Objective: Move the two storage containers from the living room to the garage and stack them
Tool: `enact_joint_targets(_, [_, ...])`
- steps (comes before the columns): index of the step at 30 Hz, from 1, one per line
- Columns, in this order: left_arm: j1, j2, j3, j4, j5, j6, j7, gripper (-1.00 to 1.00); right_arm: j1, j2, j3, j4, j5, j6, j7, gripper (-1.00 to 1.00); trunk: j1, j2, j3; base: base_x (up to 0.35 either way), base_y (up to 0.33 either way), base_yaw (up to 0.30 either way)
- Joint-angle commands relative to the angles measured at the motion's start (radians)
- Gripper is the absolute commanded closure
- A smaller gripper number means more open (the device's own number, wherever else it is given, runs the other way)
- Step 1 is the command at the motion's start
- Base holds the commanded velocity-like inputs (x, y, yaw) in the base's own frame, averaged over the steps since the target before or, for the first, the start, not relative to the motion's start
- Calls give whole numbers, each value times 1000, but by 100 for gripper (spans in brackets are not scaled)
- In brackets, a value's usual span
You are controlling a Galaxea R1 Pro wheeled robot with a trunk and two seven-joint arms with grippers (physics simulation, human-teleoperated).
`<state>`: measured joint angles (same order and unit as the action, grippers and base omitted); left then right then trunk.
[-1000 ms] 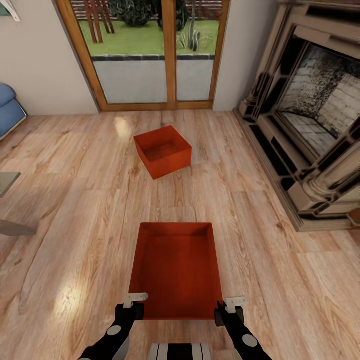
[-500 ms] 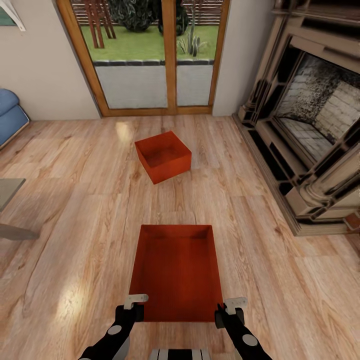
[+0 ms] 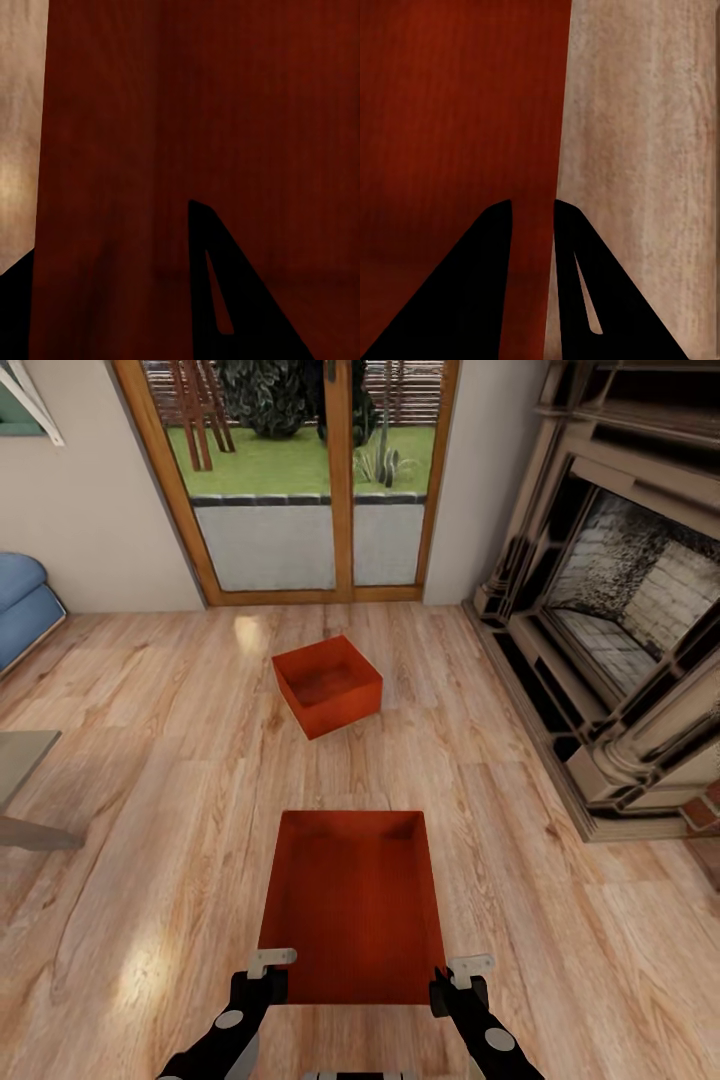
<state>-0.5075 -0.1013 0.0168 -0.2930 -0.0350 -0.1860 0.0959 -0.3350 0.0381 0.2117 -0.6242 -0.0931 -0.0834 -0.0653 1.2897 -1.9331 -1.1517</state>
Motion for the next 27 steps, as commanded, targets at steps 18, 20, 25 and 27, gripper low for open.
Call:
enact_joint_targets(18, [0, 6, 1, 5, 3, -6, 46, 100, -1, -1, 15, -2, -7, -50, 13, 100, -69, 126, 83, 0, 0, 0])
enact_joint_targets(20, [0, 6, 1, 5, 3, -6, 46, 100, -1, -1, 15, -2, -7, -50, 13, 100, -77, 140, 92, 0, 0, 0])
enact_joint_targets(25, [0, 6, 1, 5, 2, -7, 47, 100, -1, -1, 15, -2, -7, -50, 13, 100, -96, 175, 116, 0, 0, 0])
enact_joint_targets(27, [0, 6, 2, 5, 2, -7, 47, 100, -1, -1, 15, -2, -7, -50, 13, 100, -104, 189, 125, 0, 0, 0])
